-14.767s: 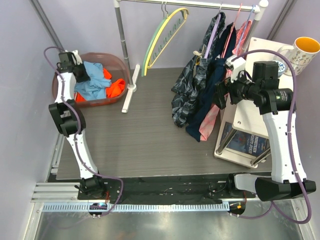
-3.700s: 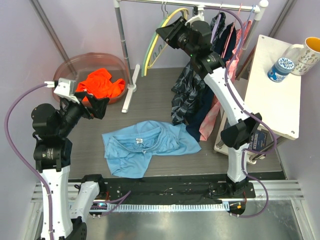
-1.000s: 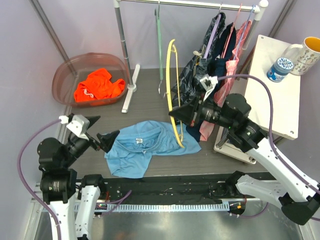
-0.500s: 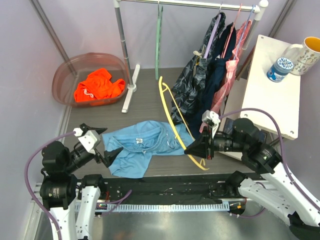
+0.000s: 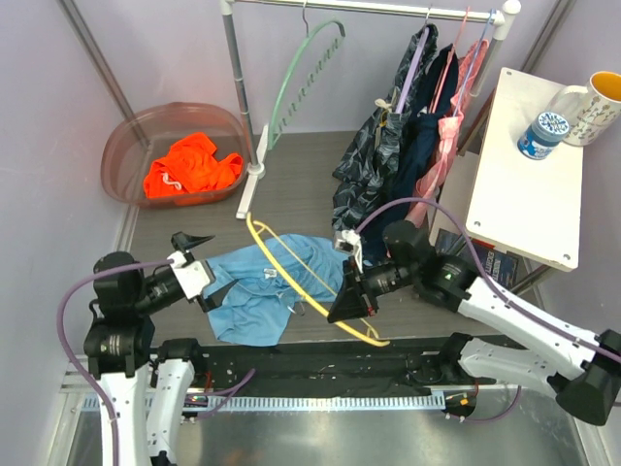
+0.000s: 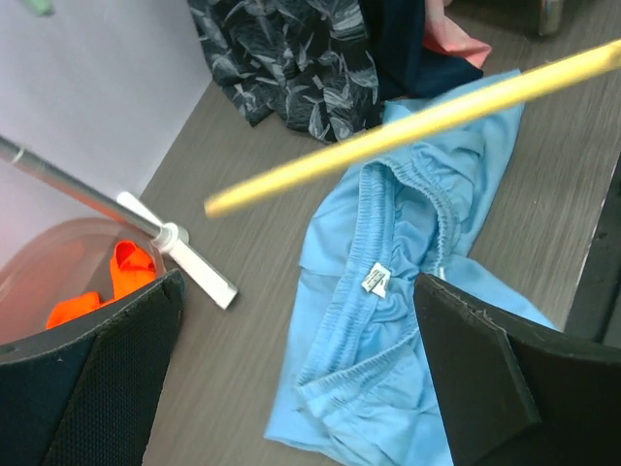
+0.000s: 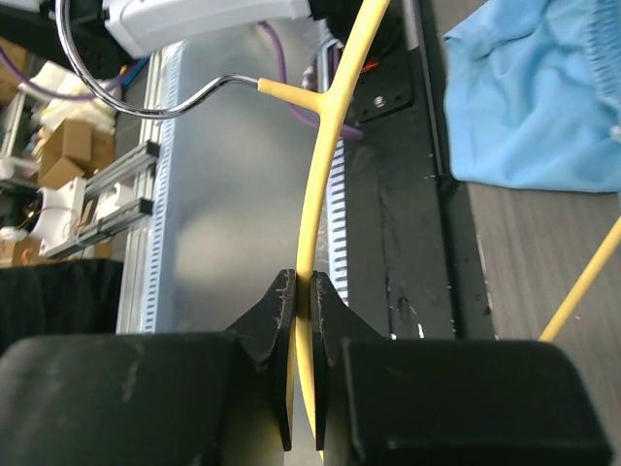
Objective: Place the shorts on the hanger
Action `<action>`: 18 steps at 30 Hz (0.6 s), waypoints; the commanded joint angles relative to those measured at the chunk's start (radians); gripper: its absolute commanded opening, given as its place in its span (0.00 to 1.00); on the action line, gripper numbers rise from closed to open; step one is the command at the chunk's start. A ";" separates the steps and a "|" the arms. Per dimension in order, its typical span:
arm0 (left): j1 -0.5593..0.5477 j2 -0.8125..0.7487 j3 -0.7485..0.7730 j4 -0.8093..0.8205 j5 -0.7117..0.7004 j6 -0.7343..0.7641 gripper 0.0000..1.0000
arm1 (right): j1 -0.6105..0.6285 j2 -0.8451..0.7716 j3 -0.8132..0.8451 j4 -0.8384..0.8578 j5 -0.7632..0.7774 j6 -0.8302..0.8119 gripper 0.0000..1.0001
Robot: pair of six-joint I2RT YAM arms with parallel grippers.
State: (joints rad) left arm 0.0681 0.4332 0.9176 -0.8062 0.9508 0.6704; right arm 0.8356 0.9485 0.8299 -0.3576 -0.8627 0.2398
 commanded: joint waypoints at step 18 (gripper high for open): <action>-0.108 0.190 -0.092 -0.366 0.134 0.853 0.88 | 0.138 0.226 0.090 0.227 -0.130 0.093 0.01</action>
State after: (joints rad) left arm 0.0227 0.6155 0.8574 -1.1461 1.0737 1.4498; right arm 0.9554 1.1542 0.8467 -0.2306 -0.9508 0.3103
